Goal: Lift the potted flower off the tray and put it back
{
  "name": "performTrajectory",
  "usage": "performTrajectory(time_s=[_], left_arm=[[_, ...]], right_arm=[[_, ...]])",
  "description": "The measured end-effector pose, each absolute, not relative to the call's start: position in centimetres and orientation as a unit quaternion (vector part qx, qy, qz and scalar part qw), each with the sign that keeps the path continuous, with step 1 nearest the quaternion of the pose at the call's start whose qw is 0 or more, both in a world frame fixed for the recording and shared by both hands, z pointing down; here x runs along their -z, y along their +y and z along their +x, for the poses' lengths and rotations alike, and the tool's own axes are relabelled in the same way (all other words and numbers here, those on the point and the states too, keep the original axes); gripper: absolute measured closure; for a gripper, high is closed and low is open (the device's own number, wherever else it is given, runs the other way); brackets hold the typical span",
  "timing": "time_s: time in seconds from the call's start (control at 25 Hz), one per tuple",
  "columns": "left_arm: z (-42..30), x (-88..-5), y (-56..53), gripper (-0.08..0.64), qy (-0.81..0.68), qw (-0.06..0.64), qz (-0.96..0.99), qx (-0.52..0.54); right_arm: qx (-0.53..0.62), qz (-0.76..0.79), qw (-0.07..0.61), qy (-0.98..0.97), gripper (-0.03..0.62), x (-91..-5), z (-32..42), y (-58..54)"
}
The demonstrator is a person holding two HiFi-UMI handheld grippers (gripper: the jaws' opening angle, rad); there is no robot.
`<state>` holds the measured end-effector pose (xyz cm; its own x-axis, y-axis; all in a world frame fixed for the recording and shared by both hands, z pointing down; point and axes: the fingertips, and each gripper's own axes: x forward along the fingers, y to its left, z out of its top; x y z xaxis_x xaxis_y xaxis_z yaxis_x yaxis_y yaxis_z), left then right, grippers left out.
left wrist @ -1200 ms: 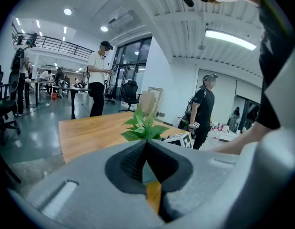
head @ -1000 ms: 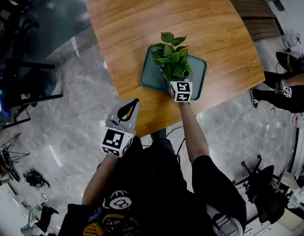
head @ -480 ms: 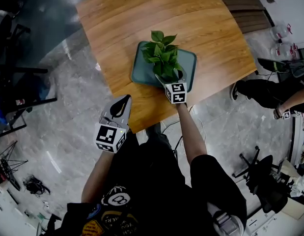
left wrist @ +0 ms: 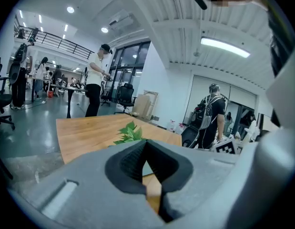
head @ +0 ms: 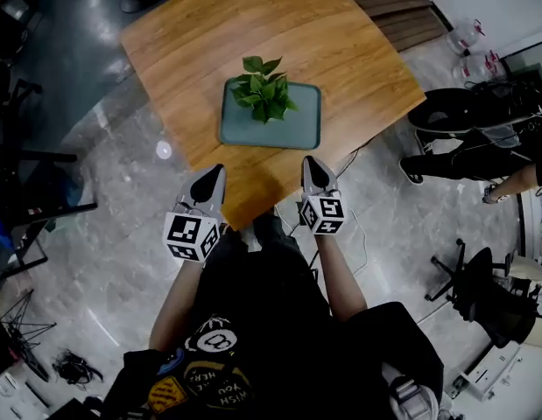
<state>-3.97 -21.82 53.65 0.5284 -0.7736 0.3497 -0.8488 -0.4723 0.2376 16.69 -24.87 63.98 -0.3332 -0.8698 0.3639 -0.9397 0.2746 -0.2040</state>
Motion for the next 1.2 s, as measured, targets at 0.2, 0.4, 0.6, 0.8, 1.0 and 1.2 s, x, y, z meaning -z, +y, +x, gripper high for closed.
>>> performTrajectory(time_s=[0.2, 0.4, 0.6, 0.8, 1.0, 1.2], left_arm=[[-4.5, -49.6, -19.5, 0.563, -0.447, 0.165, 0.876, -0.074], [-5.2, -45.7, -15.8, 0.564, -0.424, 0.136, 0.893, -0.062], [-4.7, -43.7, -11.5, 0.563, -0.407, 0.119, 0.903, -0.062], [-4.5, -42.7, -9.1, 0.563, -0.413, 0.119, 0.902, -0.05], [-4.2, -42.8, -8.7, 0.564, -0.402, 0.112, 0.908, -0.047], [-3.9, -42.8, -8.0, 0.564, -0.393, 0.103, 0.912, -0.047]], right_arm=[[-0.144, 0.611, 0.048, -0.777, 0.589, -54.7, 16.3, -19.0], [-0.118, 0.637, 0.025, -0.762, 0.589, -48.3, 15.7, -13.6], [-0.119, 0.66, -0.01, -0.742, 0.591, -44.6, 16.7, -9.1], [-0.124, 0.657, -0.004, -0.743, 0.591, -43.9, 17.0, -6.6], [-0.113, 0.65, 0.003, -0.751, 0.591, -43.6, 15.4, -6.5], [-0.112, 0.649, 0.004, -0.752, 0.591, -43.7, 14.8, -6.2]])
